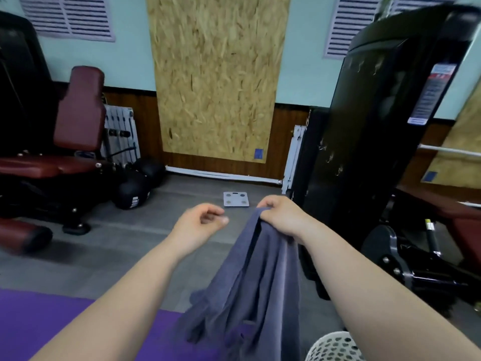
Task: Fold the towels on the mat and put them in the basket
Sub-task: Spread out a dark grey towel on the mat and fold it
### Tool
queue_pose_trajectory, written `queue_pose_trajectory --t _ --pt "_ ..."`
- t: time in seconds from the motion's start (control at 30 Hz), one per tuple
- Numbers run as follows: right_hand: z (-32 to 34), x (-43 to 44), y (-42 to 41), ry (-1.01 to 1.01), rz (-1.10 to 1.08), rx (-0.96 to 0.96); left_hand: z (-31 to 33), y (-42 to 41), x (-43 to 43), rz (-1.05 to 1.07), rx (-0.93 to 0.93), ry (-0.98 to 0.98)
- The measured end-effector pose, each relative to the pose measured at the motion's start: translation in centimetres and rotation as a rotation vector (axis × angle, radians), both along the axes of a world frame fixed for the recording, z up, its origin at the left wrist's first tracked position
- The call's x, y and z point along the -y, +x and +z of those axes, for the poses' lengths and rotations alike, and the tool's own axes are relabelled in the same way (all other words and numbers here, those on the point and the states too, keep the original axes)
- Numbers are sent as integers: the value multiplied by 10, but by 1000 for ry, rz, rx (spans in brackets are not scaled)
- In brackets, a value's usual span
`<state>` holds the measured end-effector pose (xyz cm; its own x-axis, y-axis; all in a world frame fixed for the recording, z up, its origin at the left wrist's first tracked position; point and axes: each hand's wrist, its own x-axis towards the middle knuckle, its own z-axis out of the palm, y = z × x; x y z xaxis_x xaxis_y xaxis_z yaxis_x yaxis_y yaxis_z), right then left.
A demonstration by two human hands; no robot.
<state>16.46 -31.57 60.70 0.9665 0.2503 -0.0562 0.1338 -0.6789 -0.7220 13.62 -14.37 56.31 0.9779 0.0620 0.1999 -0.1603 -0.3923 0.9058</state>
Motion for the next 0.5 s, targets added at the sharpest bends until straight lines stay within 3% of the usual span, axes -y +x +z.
queue_pose_trajectory --t 0.1,0.2,0.5 --pt "2 -27 -1 142 -18 -5 -9 -6 -13 -268 -133 175" --pt "7 -52 -2 119 19 43 -28 -1 -23 -130 -117 305" --pt "-17 -72 -5 -116 56 -1 -17 -6 -84 48 63 95"
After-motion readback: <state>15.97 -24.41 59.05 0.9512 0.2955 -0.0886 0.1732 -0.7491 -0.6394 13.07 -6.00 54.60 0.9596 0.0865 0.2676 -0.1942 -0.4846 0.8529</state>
